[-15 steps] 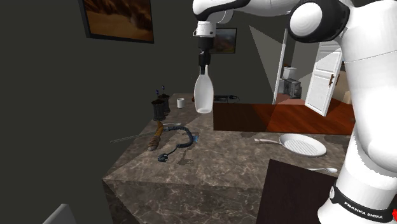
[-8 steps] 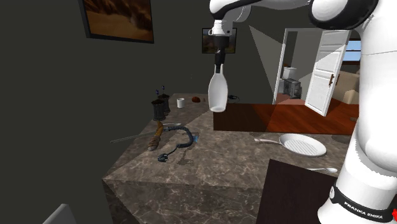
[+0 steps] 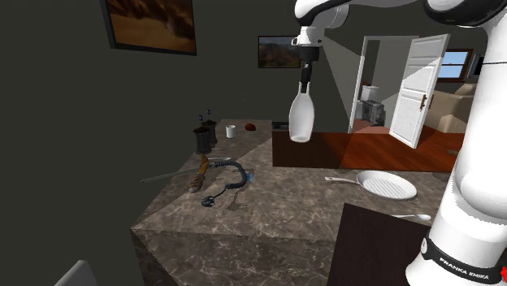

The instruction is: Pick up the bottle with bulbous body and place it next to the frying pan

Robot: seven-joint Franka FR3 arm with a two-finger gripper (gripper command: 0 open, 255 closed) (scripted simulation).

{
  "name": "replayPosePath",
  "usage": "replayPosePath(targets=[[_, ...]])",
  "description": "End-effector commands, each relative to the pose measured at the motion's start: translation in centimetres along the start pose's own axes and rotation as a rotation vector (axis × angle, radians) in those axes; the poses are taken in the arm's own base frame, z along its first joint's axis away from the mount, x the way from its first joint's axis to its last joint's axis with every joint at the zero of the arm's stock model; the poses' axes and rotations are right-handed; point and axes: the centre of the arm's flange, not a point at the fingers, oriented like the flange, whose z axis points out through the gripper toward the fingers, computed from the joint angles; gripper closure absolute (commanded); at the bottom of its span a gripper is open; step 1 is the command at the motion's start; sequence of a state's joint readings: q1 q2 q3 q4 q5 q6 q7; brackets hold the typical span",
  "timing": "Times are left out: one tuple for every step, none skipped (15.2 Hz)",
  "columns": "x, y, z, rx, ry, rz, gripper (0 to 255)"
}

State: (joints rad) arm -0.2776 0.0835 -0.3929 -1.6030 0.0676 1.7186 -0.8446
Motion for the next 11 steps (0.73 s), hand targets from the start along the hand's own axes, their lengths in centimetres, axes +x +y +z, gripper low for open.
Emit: replayPosePath(targets=[[-2.4,0.9,-0.2,0.0,0.0,-0.002,255],[-3.6,1.5,-0.2,0.0,0.0,-0.002,255],[-4.8,2.0,-0.3,0.0,0.0,-0.002,255],[-6.0,2.6,-0.4,0.0,0.0,-0.002,255],[-7.2,3.2,-0.4,0.0,0.0,-0.002,255],[-8.4,3.7,-0.5,0.0,0.0,-0.002,255],[-9.5,4.2,-0.6,0.0,0.0,-0.002,255],[-9.6,4.2,-0.1,0.0,0.0,-0.002,255],[-9.6,4.2,0.5,0.0,0.0,-0.002,255],[-9.6,4.2,1.0,0.0,0.0,-0.002,255],[-9.7,4.2,1.5,0.0,0.0,-0.002,255]])
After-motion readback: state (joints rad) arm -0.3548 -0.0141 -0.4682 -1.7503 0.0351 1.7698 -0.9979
